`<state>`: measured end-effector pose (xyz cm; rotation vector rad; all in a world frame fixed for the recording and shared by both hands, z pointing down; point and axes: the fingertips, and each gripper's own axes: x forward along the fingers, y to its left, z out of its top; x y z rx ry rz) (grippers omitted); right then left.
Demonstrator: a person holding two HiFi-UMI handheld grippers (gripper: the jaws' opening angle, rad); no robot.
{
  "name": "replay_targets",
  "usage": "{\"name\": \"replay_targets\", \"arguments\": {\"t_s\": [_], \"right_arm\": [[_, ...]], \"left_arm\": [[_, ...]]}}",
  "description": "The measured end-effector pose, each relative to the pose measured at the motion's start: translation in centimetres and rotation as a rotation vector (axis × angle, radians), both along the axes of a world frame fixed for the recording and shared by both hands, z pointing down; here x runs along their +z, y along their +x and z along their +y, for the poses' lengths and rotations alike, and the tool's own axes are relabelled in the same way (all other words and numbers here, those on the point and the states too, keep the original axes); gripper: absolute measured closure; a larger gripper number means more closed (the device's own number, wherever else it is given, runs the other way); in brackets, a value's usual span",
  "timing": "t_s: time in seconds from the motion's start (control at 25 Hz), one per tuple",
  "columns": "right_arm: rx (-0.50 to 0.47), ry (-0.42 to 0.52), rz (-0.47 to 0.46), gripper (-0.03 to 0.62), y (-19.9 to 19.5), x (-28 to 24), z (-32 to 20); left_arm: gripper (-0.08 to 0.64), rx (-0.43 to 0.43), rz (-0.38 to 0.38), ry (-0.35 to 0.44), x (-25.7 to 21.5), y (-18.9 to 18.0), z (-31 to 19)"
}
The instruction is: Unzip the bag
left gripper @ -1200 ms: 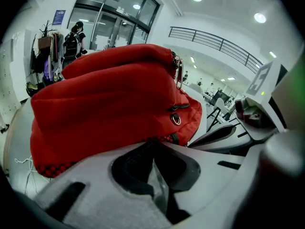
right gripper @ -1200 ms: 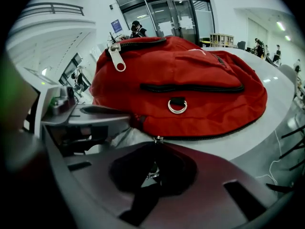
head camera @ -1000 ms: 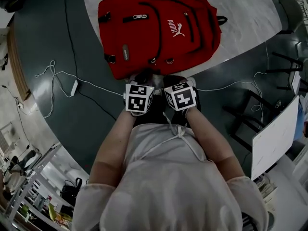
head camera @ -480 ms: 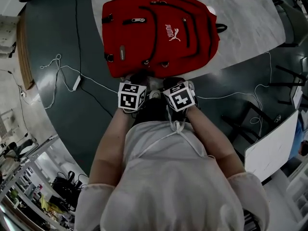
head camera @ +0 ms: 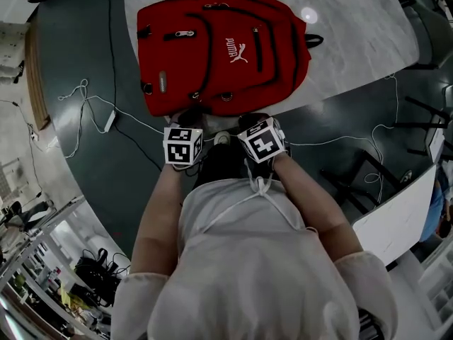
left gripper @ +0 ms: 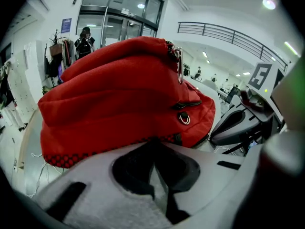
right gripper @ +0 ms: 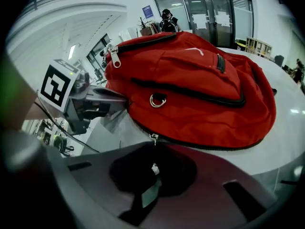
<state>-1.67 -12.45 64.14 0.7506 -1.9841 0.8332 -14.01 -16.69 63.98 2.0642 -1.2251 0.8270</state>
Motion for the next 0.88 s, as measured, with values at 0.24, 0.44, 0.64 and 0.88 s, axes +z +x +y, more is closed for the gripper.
{"name": "replay_targets", "arguments": {"t_s": [0.24, 0.44, 0.64, 0.88], "right_arm": [[-0.004, -0.002, 0.016, 0.565, 2.0, -0.5, -0.4], [-0.027, 0.01, 0.052, 0.565, 4.5, -0.4, -0.9], [-0.037, 0.02, 0.069, 0.565, 6.6, -0.3, -1.5], [-0.032, 0.024, 0.098, 0.565, 9.6, -0.3, -2.4]], "left_arm": [[0.538, -0.025, -0.012, 0.004, 0.1, -0.2, -0.2], [0.538, -0.053, -0.003, -0.009, 0.1, -0.3, 0.0], [0.538, -0.08, -0.025, 0.005, 0.2, -0.3, -0.1], [0.538, -0.133, -0.015, -0.007, 0.2, -0.4, -0.2]]}}
